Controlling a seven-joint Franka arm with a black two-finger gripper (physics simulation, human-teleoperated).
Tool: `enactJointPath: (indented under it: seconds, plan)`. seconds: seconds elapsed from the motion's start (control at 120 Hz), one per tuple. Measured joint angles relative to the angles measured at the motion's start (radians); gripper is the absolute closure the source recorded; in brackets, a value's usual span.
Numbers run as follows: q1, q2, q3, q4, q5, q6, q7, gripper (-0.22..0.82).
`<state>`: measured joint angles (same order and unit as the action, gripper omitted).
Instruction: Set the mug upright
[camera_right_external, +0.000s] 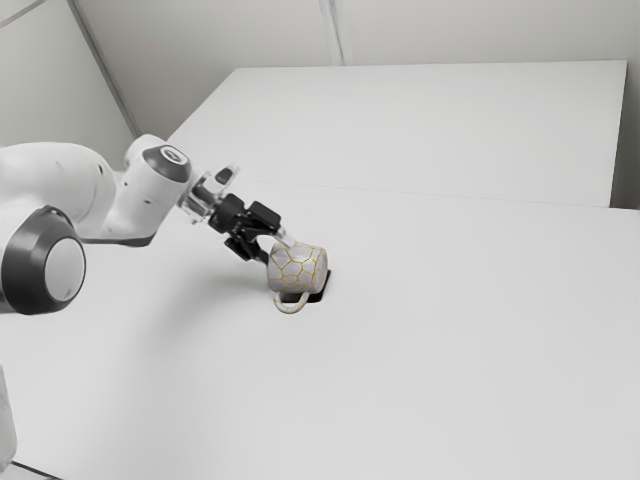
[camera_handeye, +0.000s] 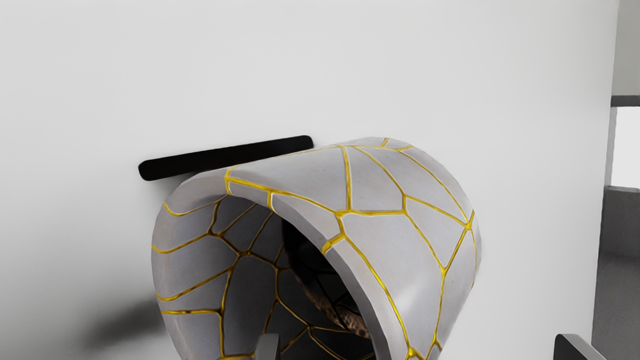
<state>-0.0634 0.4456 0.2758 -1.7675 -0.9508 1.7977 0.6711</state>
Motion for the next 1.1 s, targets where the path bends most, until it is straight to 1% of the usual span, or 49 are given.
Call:
enactJointPath:
  seconds: [0.133,0.192,0.3,0.392,0.442,0.517,0.592,0.725,0.867,0.958,1.058,1.1]
  plan:
    - [-0.007,-0.011,-0.008,-0.009,-0.014,0.012,0.011,0.01]
    - [-0.012,-0.024,-0.01,-0.021,-0.017,0.017,0.013,0.05]
    - [-0.015,-0.035,-0.014,-0.036,-0.02,0.027,0.015,0.22]
    - [-0.015,-0.036,-0.015,-0.038,-0.021,0.032,0.014,0.42]
    - [-0.02,-0.037,-0.015,-0.037,-0.021,0.034,0.013,0.51]
    - [-0.025,-0.04,-0.021,-0.036,-0.022,0.036,0.01,0.61]
    - [-0.027,-0.048,-0.032,-0.034,-0.022,0.042,0.008,0.67]
    - [-0.031,-0.054,-0.036,-0.034,-0.021,0.049,-0.001,0.73]
    - [-0.032,-0.059,-0.037,-0.032,-0.015,0.052,-0.018,0.76]
    - [-0.044,-0.082,-0.037,-0.031,0.003,0.055,-0.031,0.77]
    - [-0.113,-0.162,-0.038,-0.051,0.159,0.095,-0.055,0.77]
    - [-0.135,-0.198,-0.05,-0.068,0.248,0.115,-0.069,0.78]
